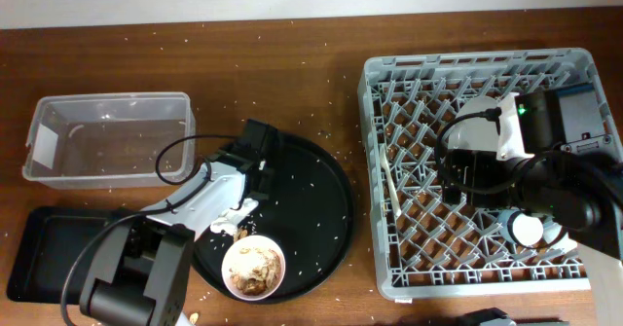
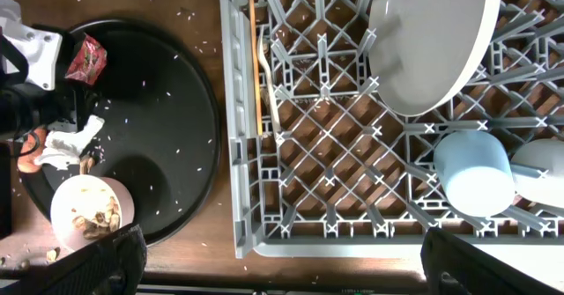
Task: Sort waste into correct bins and load items into the dishwasher rack
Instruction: 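Grasp the red snack wrapper with the left gripper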
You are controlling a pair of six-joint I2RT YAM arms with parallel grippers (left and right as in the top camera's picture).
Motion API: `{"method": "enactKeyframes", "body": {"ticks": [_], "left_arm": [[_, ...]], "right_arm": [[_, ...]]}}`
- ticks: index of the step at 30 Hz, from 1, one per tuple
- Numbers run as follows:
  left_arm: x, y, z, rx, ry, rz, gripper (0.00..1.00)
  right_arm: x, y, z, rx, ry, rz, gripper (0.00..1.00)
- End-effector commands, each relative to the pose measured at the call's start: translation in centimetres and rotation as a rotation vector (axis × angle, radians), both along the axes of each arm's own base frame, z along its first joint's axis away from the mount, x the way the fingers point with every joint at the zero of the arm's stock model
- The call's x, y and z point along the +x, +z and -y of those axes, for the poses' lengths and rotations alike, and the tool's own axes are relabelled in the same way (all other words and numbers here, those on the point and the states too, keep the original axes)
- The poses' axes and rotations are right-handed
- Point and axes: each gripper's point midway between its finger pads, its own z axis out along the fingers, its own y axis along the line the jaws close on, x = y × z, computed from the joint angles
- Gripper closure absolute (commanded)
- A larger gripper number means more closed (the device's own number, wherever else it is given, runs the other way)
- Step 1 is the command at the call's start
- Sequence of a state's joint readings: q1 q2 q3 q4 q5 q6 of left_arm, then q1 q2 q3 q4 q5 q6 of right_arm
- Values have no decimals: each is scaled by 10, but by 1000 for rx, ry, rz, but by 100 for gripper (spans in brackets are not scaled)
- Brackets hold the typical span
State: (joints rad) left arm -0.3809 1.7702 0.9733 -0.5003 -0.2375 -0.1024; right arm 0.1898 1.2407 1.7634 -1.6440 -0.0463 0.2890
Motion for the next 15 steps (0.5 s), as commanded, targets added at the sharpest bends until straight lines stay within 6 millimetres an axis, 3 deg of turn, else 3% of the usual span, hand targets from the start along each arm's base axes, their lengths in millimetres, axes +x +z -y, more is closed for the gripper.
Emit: {"method": "enactKeyframes", "body": {"ticks": [1,4,9,11,15], "left_arm": [[-1,-4,-9,43,-7,10,73],[2,-3,-8,40,-10,21,75],[10,-1,-24,64,33,49,76],[9,-5,-23,36,35,32,81],[9,-9,-16,3,24,21,100]], "right_arm": [[0,1,1,-1,-6,4,1],[0,1,1,-1,-6,4,1],[0,1,1,-1,-6,4,1],[0,1,1,-1,-6,4,1],[0,1,1,-1,-6,4,1]]}}
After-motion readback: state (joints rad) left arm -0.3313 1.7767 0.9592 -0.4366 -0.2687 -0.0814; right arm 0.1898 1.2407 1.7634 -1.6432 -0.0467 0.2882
